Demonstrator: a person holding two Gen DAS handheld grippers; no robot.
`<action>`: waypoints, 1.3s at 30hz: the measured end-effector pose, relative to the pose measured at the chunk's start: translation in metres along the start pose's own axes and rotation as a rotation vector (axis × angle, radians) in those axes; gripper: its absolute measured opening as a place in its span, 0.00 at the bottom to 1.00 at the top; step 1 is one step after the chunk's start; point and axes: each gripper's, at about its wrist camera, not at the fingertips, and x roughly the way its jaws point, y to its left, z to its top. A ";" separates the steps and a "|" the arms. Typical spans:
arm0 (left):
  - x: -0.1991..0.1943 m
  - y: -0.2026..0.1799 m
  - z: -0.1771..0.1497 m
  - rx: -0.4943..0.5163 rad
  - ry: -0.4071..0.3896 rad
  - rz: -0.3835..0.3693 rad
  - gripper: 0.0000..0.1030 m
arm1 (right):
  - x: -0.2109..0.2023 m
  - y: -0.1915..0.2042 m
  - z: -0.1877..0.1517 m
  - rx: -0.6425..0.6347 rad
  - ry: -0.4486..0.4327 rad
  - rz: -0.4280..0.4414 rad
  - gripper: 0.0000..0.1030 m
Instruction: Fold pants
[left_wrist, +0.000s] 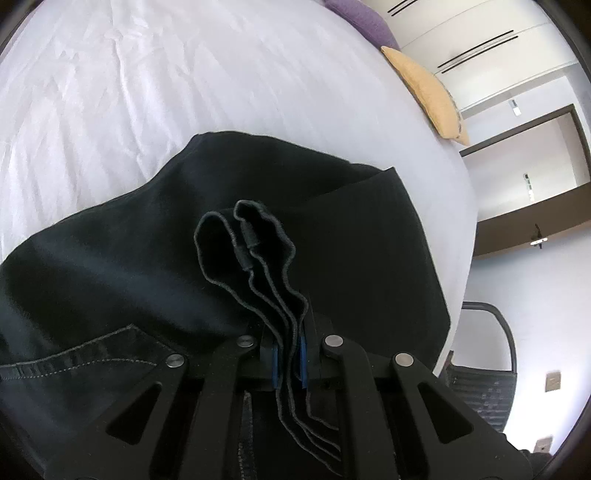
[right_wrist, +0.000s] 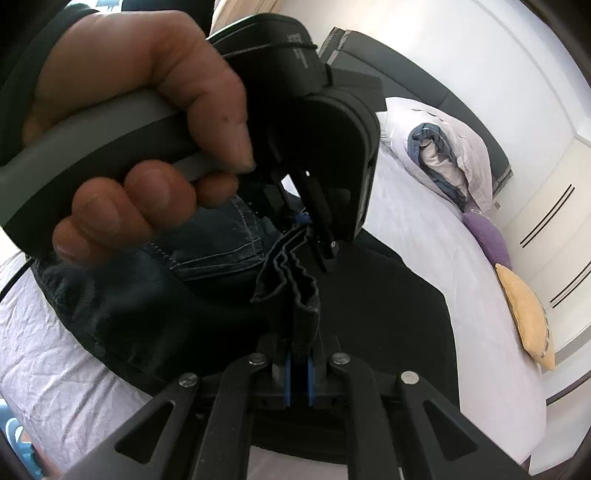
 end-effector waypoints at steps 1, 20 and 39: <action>-0.004 0.004 -0.005 0.003 -0.003 0.002 0.06 | 0.000 0.001 0.000 -0.005 0.001 0.001 0.07; -0.026 -0.002 -0.028 -0.036 -0.088 0.161 0.15 | 0.038 -0.064 0.009 0.144 0.090 0.180 0.53; 0.034 -0.087 -0.068 0.067 -0.116 0.050 0.15 | 0.177 -0.350 -0.051 1.031 0.058 0.996 0.67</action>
